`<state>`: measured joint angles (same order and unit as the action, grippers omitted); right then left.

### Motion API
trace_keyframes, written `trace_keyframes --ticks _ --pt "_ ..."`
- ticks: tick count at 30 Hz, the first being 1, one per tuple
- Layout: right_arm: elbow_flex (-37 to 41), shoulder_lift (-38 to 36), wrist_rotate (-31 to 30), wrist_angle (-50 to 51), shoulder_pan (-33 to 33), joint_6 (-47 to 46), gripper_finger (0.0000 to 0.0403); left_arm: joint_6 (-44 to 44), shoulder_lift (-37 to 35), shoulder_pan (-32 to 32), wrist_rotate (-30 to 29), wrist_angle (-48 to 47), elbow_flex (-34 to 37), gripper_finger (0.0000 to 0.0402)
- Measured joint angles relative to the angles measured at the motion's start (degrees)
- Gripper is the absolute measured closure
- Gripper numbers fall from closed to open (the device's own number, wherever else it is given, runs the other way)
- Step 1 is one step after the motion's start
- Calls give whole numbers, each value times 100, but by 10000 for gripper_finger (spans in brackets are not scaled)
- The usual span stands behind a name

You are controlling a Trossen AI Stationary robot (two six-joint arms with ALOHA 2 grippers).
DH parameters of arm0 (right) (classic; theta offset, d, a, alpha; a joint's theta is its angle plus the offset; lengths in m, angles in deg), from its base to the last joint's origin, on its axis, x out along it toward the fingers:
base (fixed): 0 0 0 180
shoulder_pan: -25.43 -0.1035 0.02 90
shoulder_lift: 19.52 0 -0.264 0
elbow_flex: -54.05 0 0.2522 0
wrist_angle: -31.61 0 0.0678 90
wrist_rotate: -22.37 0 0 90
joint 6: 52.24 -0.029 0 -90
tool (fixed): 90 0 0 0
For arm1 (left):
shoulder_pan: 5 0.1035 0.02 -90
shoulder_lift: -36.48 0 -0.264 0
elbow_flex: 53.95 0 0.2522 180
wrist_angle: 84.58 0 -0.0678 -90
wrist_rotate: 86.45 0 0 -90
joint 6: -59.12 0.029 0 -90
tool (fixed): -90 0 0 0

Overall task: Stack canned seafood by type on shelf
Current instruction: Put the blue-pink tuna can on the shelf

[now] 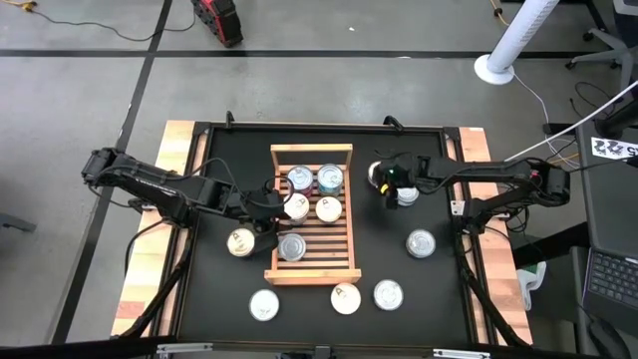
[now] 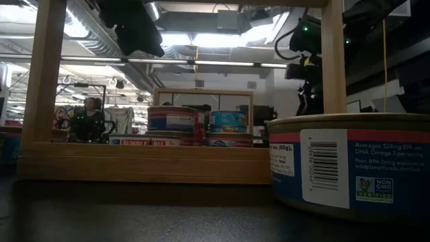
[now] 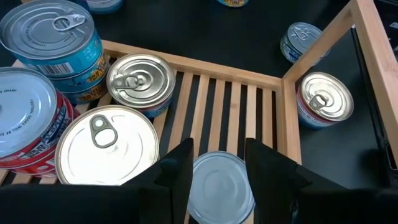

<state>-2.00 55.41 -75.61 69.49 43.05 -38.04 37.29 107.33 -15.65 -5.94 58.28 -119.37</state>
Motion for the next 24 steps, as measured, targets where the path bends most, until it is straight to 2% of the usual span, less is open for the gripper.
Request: trace_keyframes --ticks 4,11,24 --pt "211 23 -12 -24 3 0 198 38 2 0 1 0 0 263" --pt "507 31 -439 -121 3 7 198 80 2 0 1 -2 0 263" --pt "930 29 -453 -739 3 131 198 103 2 0 -6 0 0 263"
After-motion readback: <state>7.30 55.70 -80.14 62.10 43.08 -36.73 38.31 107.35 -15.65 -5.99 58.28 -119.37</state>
